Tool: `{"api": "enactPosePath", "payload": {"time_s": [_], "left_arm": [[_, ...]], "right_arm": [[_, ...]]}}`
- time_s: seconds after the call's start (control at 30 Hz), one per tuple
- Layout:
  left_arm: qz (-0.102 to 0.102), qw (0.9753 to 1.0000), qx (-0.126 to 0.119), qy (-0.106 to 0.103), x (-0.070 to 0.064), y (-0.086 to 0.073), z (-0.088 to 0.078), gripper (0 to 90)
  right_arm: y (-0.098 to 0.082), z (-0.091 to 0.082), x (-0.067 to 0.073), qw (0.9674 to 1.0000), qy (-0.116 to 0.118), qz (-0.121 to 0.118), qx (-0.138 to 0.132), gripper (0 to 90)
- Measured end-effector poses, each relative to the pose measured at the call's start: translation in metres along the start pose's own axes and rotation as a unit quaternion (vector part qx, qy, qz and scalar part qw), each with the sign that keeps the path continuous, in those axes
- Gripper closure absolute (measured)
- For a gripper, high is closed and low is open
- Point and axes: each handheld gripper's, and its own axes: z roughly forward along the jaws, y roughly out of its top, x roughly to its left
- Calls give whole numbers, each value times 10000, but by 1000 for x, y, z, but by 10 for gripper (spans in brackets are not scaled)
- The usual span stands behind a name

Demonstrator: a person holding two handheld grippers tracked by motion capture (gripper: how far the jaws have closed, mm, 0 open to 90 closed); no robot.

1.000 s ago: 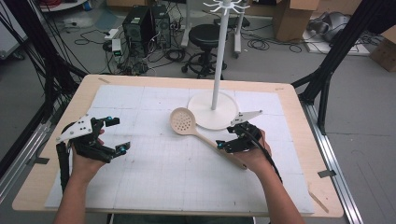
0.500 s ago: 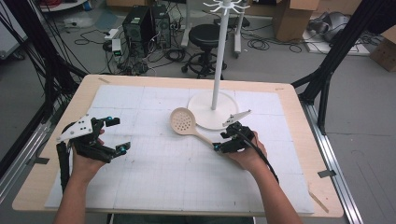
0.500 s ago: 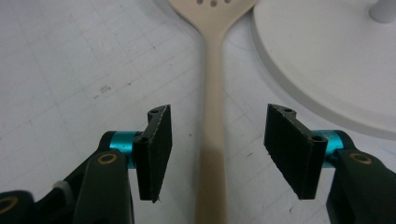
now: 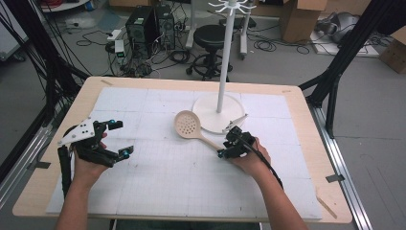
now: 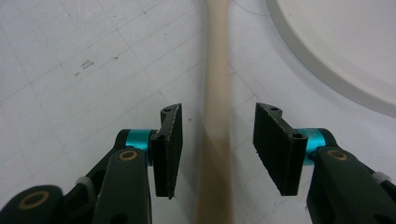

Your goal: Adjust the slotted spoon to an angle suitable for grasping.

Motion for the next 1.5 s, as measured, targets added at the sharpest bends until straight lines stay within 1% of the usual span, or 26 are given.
{"api": "enactPosePath", "payload": {"time_s": [0.13,0.2,0.23,0.27,0.3,0.4,0.47,0.5,0.57,0.8,0.9,1.0,1.03,1.07,1.17,1.23,1.3,1.47,1.5], "left_arm": [[9,10000,16,-5,0,0,0,17],[5,10000,15,-11,0,0,1,17],[6,10000,18,-9,0,0,1,17],[8,10000,21,-12,0,0,1,17],[7,10000,21,-10,0,0,1,16],[12,10000,14,-16,0,0,1,16],[13,10000,18,-10,0,0,1,17],[11,10000,21,-12,0,0,1,16],[14,10000,25,-12,0,0,1,16],[19,10000,11,-9,0,0,1,16],[4,10000,2,1,0,0,0,16],[6,10000,0,1,0,0,0,17],[6,10000,0,1,0,0,0,16],[6,10000,1,0,0,0,0,17],[2,10000,-5,-6,0,0,0,17],[0,10000,-6,-6,0,0,0,17],[4,10000,-7,-5,0,0,0,16],[7,10000,5,0,1,0,0,17],[7,10000,7,2,1,0,0,17]], "right_arm": [[0,3,0,9999,26,34,105,590],[0,4,0,9999,41,22,118,591],[0,6,0,9998,1,70,206,592],[0,6,0,9998,1,70,206,592],[-1,8,-1,9996,-1,83,260,593],[0,10,-1,9996,-55,82,280,638],[-1,10,-2,9996,-55,80,276,647],[0,9,-1,9996,2,61,274,741],[0,9,0,9996,-57,-33,293,744],[0,9,0,9996,-48,-85,271,749],[-1,9,0,9995,56,-112,275,751],[0,9,4,9991,163,-266,303,751],[0,9,4,9991,163,-266,303,751],[1,10,8,9986,205,-361,318,752],[3,11,13,9978,288,-505,325,752],[3,12,15,9975,330,-532,313,751],[4,12,19,9968,387,-617,327,752],[7,13,31,9941,553,-866,344,752],[8,14,37,9928,608,-976,334,752]]}}
